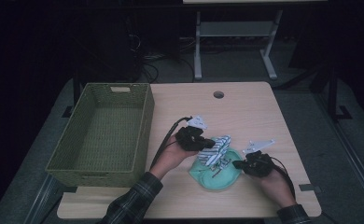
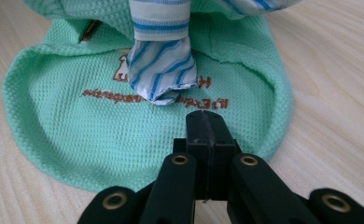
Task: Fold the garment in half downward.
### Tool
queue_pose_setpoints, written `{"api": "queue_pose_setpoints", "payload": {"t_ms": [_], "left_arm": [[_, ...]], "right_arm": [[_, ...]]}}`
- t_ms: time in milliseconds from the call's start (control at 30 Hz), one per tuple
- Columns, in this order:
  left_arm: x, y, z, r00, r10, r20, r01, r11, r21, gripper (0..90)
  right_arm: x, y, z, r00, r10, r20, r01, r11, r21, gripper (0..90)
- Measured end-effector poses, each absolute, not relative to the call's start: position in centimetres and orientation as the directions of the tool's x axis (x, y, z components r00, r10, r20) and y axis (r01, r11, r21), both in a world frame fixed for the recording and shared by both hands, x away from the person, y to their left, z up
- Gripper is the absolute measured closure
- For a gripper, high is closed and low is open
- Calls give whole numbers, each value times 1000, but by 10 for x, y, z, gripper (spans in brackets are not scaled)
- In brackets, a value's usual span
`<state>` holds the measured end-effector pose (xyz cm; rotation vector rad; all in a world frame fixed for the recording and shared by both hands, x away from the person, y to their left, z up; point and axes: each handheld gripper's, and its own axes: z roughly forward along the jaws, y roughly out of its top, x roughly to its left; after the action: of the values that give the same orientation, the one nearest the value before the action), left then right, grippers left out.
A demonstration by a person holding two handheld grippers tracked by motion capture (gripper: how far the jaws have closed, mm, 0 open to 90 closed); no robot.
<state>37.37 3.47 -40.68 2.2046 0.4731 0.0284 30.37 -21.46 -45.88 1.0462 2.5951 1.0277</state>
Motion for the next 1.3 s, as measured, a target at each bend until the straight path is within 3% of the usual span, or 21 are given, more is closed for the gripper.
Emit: {"api": "queue_pose_setpoints", "payload": {"t_ms": [500, 1300], "left_arm": [[372, 10, -430, 938, 284, -200, 335, -590, 735, 895], [348, -23, -455, 954, 222, -201, 299, -665, 684, 895]], "right_arm": [[306, -221, -457, -731, 677, 93, 555, 508, 659, 900], [310, -251, -448, -672, 737, 72, 568, 450, 689, 900]]}}
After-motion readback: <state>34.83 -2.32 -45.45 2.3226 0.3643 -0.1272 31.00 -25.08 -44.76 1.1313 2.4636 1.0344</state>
